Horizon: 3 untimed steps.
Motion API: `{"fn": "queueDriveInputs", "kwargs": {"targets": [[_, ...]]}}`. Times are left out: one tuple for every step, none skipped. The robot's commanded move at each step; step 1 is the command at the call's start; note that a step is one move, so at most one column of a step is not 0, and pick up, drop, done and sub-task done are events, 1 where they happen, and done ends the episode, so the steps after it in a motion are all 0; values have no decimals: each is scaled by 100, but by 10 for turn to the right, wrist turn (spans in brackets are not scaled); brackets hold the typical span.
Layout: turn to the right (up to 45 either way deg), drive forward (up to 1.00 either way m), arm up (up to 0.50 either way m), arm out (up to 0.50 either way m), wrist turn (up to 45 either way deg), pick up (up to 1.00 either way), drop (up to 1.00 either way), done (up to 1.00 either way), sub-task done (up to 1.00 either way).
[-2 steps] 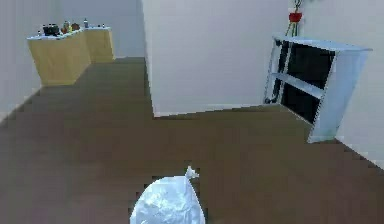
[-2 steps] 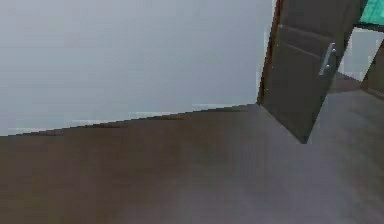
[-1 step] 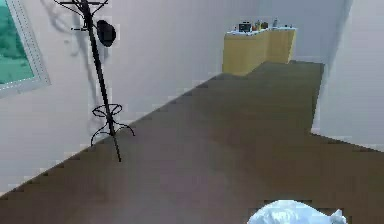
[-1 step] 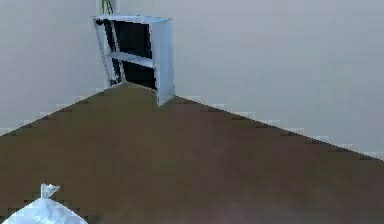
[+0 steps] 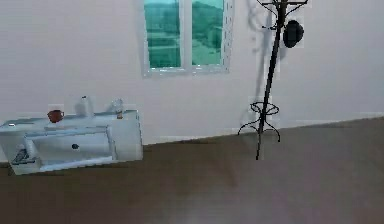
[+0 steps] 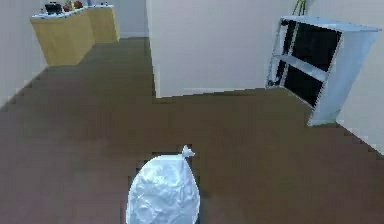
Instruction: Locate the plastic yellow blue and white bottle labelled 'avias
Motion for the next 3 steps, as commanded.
{"fn": "queueDriveInputs", "kwargs": {"targets": [[0, 40, 0, 0, 0, 0, 0, 0, 0], [180, 0, 0, 0, 0, 0, 0, 0, 0], [0, 40, 0, 0, 0, 0, 0, 0, 0]]}}
